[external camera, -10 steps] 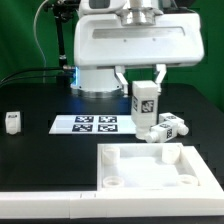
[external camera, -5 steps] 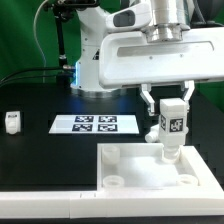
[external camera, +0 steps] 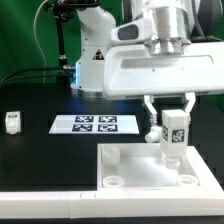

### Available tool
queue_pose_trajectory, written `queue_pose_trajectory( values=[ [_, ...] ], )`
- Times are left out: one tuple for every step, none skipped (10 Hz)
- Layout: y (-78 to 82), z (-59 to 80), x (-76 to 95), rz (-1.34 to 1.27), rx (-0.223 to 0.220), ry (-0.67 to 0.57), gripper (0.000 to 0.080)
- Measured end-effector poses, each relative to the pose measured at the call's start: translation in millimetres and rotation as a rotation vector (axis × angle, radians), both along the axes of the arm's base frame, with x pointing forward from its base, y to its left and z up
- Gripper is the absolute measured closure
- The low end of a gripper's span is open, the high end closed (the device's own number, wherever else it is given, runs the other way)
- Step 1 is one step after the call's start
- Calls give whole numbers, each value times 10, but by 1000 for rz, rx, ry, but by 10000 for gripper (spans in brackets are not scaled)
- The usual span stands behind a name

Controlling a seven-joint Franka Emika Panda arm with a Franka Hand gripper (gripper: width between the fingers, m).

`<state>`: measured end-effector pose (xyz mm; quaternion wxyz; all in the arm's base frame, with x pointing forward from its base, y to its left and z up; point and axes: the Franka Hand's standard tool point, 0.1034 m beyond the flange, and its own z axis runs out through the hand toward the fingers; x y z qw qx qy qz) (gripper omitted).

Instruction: Assemble one leg

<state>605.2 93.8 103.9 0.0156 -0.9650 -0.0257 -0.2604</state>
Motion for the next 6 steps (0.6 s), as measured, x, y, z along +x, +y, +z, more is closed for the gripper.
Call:
queue_pose_trajectory(
  values=[
    [62, -35, 19, 2, 4, 4, 518],
    [123, -58, 33, 3, 10, 12, 518],
    [192, -72, 45, 9, 12, 12, 518],
    [237, -82, 65, 14, 13, 10, 518],
    [226, -103, 85, 15, 11, 9, 518],
    [192, -114, 95, 14, 7, 5, 518]
  ],
)
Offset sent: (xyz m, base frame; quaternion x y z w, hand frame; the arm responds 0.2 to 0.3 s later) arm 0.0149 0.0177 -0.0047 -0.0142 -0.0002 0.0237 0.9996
